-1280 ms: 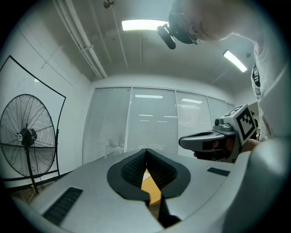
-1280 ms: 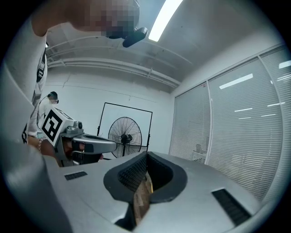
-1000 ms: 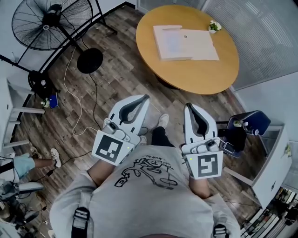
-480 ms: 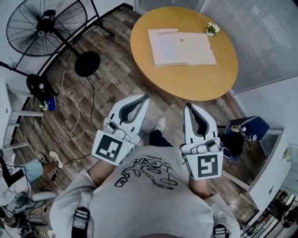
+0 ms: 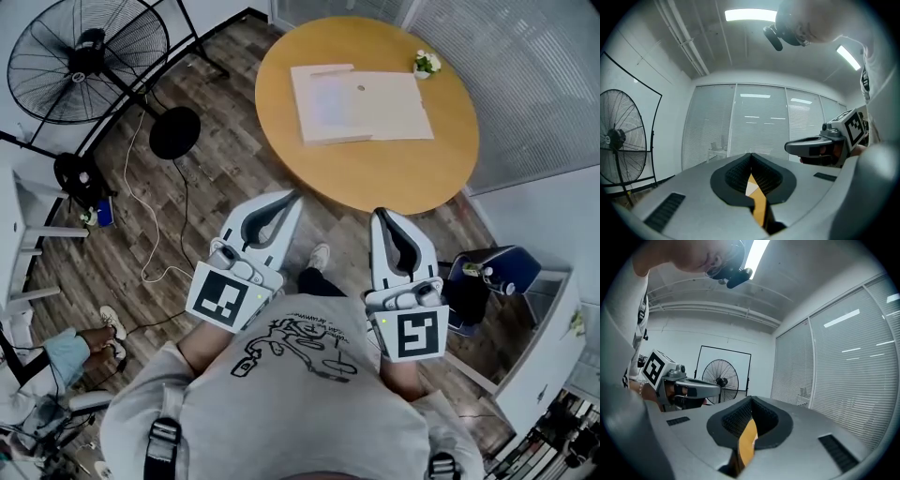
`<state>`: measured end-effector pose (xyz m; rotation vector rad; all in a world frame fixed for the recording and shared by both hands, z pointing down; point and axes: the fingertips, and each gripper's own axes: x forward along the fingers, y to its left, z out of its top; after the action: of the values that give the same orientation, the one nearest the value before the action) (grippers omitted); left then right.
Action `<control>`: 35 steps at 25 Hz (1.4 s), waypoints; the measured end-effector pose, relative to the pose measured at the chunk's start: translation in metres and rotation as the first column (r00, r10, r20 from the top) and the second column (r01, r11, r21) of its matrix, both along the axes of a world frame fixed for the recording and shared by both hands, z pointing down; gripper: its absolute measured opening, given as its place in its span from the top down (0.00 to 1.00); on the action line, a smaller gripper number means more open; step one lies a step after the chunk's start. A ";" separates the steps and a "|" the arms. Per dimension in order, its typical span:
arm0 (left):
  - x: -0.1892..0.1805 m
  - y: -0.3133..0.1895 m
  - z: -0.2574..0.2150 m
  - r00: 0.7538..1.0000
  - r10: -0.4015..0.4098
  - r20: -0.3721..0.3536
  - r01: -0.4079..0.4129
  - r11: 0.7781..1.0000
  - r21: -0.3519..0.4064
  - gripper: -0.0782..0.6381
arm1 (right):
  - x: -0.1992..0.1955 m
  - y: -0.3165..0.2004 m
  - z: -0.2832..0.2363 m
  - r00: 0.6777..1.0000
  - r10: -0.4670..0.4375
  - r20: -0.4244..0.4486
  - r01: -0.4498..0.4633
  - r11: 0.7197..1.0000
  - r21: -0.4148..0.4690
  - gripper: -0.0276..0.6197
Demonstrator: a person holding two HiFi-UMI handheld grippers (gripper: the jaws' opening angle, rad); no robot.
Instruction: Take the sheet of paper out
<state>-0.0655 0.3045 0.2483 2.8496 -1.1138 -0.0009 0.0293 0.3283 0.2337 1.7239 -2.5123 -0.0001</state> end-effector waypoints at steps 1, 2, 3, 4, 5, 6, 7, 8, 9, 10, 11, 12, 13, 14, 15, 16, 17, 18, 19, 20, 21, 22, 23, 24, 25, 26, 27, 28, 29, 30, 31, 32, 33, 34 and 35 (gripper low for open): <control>0.004 -0.003 0.000 1.000 -0.001 0.002 0.001 1.000 0.000 0.86 | 0.004 -0.004 -0.001 1.000 0.000 0.002 0.000 1.000 0.002 0.95; 0.009 -0.006 -0.001 1.000 -0.002 0.003 0.002 1.000 -0.001 0.86 | 0.009 -0.007 -0.001 1.000 -0.001 0.004 0.001 1.000 0.004 0.95; 0.013 -0.010 -0.001 1.000 -0.004 0.003 0.004 1.000 -0.001 0.86 | 0.014 -0.010 -0.001 1.000 -0.001 0.005 0.001 1.000 0.004 0.95; 0.018 -0.013 -0.002 1.000 -0.005 0.003 0.005 1.000 0.000 0.86 | 0.018 -0.014 -0.001 1.000 -0.002 0.006 0.002 1.000 0.003 0.94; 0.023 -0.017 -0.002 1.000 -0.006 0.003 0.006 1.000 0.000 0.86 | 0.023 -0.017 0.000 1.000 -0.002 0.007 0.002 1.000 0.002 0.95; 0.028 -0.020 -0.001 1.000 -0.007 0.005 0.007 1.000 0.000 0.86 | 0.028 -0.020 0.001 1.000 -0.002 0.008 0.002 1.000 0.000 0.95; 0.033 -0.023 -0.001 1.000 -0.007 0.005 0.007 1.000 -0.001 0.86 | 0.033 -0.024 0.002 1.000 -0.003 0.008 0.003 1.000 -0.002 0.95; 0.038 -0.027 -0.002 1.000 -0.008 0.002 0.008 1.000 0.001 0.86 | 0.038 -0.028 0.002 1.000 -0.006 0.008 0.006 1.000 -0.004 0.95; 0.043 -0.030 -0.003 1.000 -0.010 -0.007 0.010 1.000 0.003 0.86 | 0.042 -0.032 0.002 1.000 -0.008 0.009 0.008 1.000 -0.005 0.95; 0.048 -0.033 -0.004 1.000 -0.011 -0.012 0.011 1.000 0.003 0.86 | 0.046 -0.035 0.002 1.000 -0.010 0.011 0.010 1.000 -0.004 0.95; 0.053 -0.037 -0.004 1.000 -0.010 -0.008 0.010 1.000 0.001 0.86 | 0.051 -0.039 0.001 1.000 -0.011 0.012 0.011 1.000 -0.003 0.95; 0.058 -0.040 -0.004 1.000 -0.009 0.000 0.009 1.000 -0.001 0.86 | 0.055 -0.042 -0.001 1.000 -0.012 0.013 0.012 1.000 -0.001 0.95; 0.063 -0.043 -0.005 1.000 -0.008 0.005 0.008 1.000 0.000 0.86 | 0.060 -0.046 -0.002 1.000 -0.012 0.013 0.012 1.000 0.001 0.95; 0.068 -0.047 -0.006 1.000 -0.007 0.009 0.007 1.000 0.002 0.86 | 0.065 -0.049 -0.004 1.000 -0.012 0.011 0.012 1.000 0.004 0.95; 0.073 -0.050 -0.007 1.000 -0.007 0.010 0.007 1.000 0.005 0.86 | 0.071 -0.052 -0.005 1.000 -0.012 0.010 0.012 1.000 0.006 0.95; 0.079 -0.053 -0.008 1.000 -0.007 0.009 0.007 1.000 0.007 0.86 | 0.076 -0.055 -0.005 1.000 -0.012 0.010 0.012 1.000 0.007 0.95; 0.084 -0.057 -0.009 1.000 -0.008 0.007 0.008 1.000 0.007 0.86 | 0.081 -0.058 -0.006 1.000 -0.012 0.010 0.012 1.000 0.008 0.95; 0.089 -0.060 -0.009 1.000 -0.009 0.005 0.009 1.000 0.007 0.86 | 0.086 -0.061 -0.006 1.000 -0.012 0.011 0.012 1.000 0.009 0.95; 0.094 -0.063 -0.009 1.000 -0.009 0.005 0.009 1.000 0.005 0.86 | 0.090 -0.064 -0.006 1.000 -0.012 0.012 0.012 1.000 0.009 0.95; 0.098 -0.067 -0.008 1.000 -0.008 0.006 0.008 1.000 0.005 0.86 | 0.094 -0.067 -0.006 1.000 -0.012 0.013 0.012 1.000 0.010 0.95; 0.102 -0.070 -0.008 1.000 -0.007 0.007 0.007 1.000 0.005 0.86 | 0.098 -0.071 -0.005 1.000 -0.012 0.013 0.012 1.000 0.010 0.95; 0.107 -0.074 -0.007 1.000 -0.007 0.007 0.007 1.000 0.005 0.86 | 0.103 -0.074 -0.005 1.000 -0.012 0.014 0.011 1.000 0.010 0.95; 0.112 -0.077 -0.007 1.000 -0.007 0.006 0.007 1.000 0.004 0.86 | 0.108 -0.077 -0.004 1.000 -0.012 0.014 0.012 1.000 0.009 0.95; 0.117 -0.080 -0.006 1.000 -0.008 0.006 0.008 1.000 0.003 0.86 | 0.113 -0.080 -0.003 1.000 -0.012 0.013 0.012 1.000 0.007 0.95; 0.121 -0.082 -0.005 1.000 -0.008 0.007 0.008 1.000 0.000 0.86 | 0.117 -0.082 -0.002 1.000 -0.013 0.013 0.013 1.000 0.004 0.95; 0.126 -0.084 -0.004 1.000 -0.007 0.009 0.007 1.000 -0.002 0.86 | 0.122 -0.085 -0.001 1.000 -0.013 0.014 0.013 1.000 0.001 0.95; 0.130 -0.085 -0.003 1.000 -0.006 0.012 0.006 1.000 -0.004 0.86 | 0.125 -0.086 0.000 1.000 -0.012 0.016 0.012 1.000 0.000 0.95; 0.133 -0.086 -0.002 1.000 -0.005 0.014 0.005 1.000 -0.006 0.86 | 0.129 -0.087 0.000 1.000 -0.011 0.019 0.011 1.000 -0.002 0.95; 0.137 -0.087 0.000 1.000 -0.003 0.017 0.003 1.000 -0.008 0.86 | 0.132 -0.088 0.001 1.000 -0.009 0.021 0.009 1.000 -0.002 0.95; 0.140 -0.088 0.001 1.000 -0.001 0.021 0.001 1.000 -0.010 0.86 | 0.136 -0.089 0.002 1.000 -0.008 0.022 0.008 1.000 -0.003 0.95; 0.144 -0.089 0.003 1.000 0.001 0.024 -0.001 1.000 -0.010 0.86 | 0.139 -0.090 0.004 1.000 -0.008 0.022 0.008 1.000 -0.004 0.95; 0.147 -0.089 0.003 1.000 0.003 0.026 -0.003 1.000 -0.010 0.86 | 0.143 -0.091 0.005 1.000 -0.009 0.023 0.009 1.000 -0.005 0.95; 0.151 -0.090 0.004 1.000 0.003 0.026 -0.003 1.000 -0.011 0.86 | 0.145 -0.092 0.006 1.000 -0.011 0.024 0.011 1.000 -0.005 0.95; 0.153 -0.091 0.004 1.000 0.003 0.026 -0.002 1.000 -0.012 0.86 | 0.147 -0.093 0.007 1.000 -0.013 0.025 0.013 1.000 -0.005 0.95; 0.154 -0.091 0.004 1.000 0.001 0.026 0.000 1.000 -0.014 0.86 | 0.148 -0.093 0.008 1.000 -0.017 0.027 0.017 1.000 -0.005 0.95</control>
<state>0.0889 0.2132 0.2522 2.8454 -1.1136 0.0446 0.1772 0.2349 0.2412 1.7115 -2.5433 0.0287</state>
